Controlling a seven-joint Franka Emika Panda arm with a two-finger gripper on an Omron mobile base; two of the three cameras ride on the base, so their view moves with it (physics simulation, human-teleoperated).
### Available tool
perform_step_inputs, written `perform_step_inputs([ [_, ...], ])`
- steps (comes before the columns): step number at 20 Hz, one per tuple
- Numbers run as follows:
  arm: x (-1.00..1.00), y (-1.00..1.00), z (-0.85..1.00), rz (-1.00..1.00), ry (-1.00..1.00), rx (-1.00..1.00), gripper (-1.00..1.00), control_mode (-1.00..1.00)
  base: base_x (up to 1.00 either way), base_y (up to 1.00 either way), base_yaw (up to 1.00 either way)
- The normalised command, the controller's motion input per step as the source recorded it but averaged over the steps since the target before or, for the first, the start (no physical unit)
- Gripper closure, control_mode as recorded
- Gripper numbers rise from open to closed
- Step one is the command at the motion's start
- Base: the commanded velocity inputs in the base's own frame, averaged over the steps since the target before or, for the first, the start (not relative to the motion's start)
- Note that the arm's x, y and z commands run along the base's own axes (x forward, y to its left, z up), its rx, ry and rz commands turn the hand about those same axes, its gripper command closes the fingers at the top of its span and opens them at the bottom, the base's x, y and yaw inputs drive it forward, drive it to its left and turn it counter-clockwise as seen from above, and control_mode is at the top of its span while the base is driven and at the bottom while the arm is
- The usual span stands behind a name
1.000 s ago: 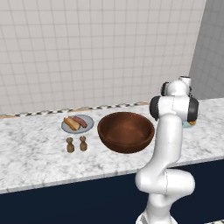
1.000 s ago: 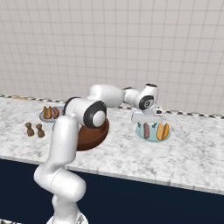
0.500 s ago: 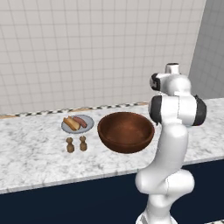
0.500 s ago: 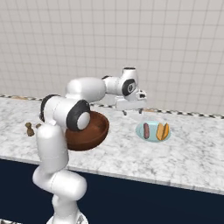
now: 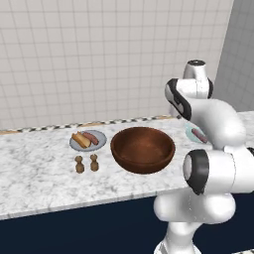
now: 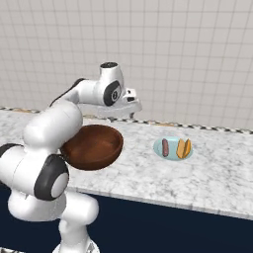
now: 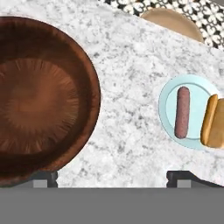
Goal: Place one bun and one sausage from the bowl on each plate.
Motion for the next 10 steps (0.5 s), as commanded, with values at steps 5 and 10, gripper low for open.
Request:
perform_step_inputs([
  [5, -1.0, 0.78, 0.98, 0.04, -0.22, 0.0, -1.0, -1.0, 0.0, 0.0, 0.0],
  [10, -0.91, 0.63, 0.37, 0.02, -0.25, 0.0, -1.0, -1.0, 0.0, 0.0, 0.0],
])
